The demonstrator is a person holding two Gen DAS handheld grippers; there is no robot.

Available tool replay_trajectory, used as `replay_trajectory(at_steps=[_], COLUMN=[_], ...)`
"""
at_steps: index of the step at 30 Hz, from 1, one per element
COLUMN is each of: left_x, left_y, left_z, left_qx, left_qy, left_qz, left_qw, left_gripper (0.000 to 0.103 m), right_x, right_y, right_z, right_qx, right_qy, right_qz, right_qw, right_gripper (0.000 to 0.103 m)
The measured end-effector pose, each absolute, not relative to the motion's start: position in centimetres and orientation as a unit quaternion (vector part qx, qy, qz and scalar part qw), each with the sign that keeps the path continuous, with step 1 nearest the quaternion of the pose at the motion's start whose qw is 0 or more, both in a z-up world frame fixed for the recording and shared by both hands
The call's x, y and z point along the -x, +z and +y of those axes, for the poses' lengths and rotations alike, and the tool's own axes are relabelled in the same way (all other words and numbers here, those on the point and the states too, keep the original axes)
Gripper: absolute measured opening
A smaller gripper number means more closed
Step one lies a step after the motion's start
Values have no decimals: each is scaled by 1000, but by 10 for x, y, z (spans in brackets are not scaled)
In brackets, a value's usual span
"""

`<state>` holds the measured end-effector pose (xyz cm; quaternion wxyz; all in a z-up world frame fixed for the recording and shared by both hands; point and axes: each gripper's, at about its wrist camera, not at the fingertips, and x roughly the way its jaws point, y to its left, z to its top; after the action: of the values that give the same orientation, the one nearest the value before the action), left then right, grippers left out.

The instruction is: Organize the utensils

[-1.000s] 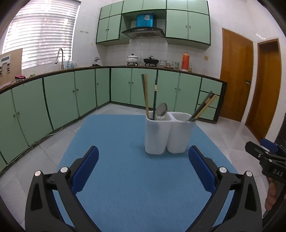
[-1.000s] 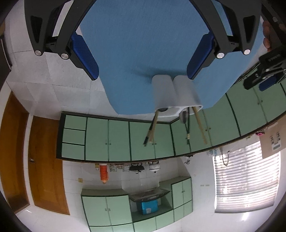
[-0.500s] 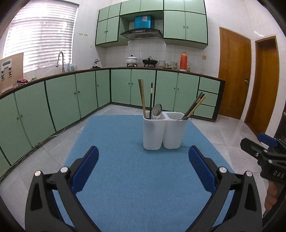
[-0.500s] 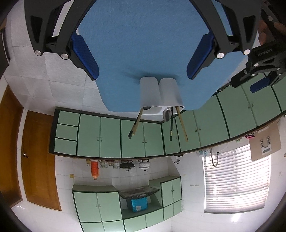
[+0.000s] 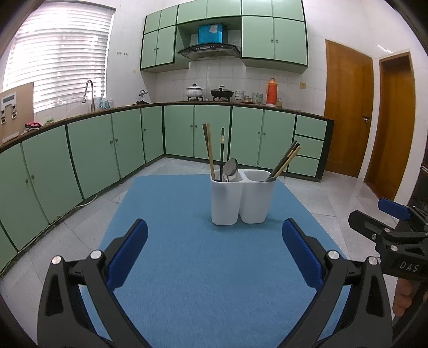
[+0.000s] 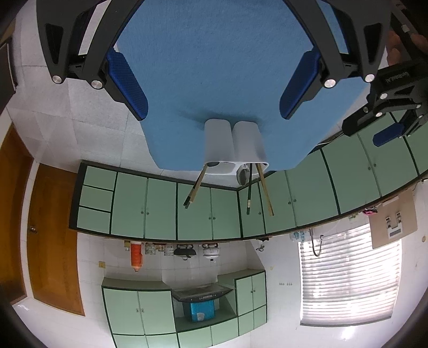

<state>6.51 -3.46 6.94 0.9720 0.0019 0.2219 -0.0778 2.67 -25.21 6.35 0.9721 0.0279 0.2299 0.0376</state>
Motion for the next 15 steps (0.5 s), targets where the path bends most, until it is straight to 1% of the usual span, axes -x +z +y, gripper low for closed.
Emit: replay_trajectory(at_steps=[15], left_x=[-68], left_y=[67], left_z=[-37], left_qx=[-1], left_qy=[-79], left_qz=[231], left_qw=[970], left_gripper=[98], right_x=[-29], right_y=[61], right_z=[-246], right_qx=[-19], right_qy=[45], right_qz=[243], right_qw=[969], right_gripper=[97])
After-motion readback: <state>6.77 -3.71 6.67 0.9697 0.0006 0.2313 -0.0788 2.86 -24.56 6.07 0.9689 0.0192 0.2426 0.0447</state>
